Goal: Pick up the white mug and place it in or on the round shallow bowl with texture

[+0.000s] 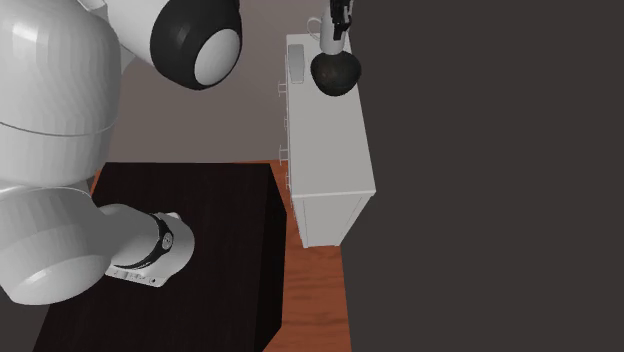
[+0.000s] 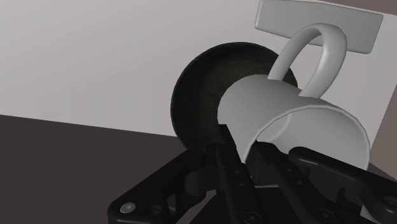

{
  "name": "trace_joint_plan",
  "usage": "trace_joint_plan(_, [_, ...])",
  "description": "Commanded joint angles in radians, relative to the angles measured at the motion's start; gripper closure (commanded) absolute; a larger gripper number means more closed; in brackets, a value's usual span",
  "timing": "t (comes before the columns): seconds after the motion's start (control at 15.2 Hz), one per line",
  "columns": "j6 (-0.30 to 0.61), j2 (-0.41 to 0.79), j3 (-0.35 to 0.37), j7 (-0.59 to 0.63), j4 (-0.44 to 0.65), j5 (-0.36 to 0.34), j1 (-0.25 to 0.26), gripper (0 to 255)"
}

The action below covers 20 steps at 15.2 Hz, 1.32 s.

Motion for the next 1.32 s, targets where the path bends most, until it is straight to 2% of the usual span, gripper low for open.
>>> trace_joint_plan(0.0, [0.01,0.016,-0.002,0.006,0.006,-0.004,0.007,255])
trace_joint_plan(0.99, [0.15,0.105,-0.022,0.017,-0.047,-0.028,0.012,255])
trace_joint_plan(1.25, [0.15,0.105,-0.022,0.017,-0.047,-0.028,0.012,255])
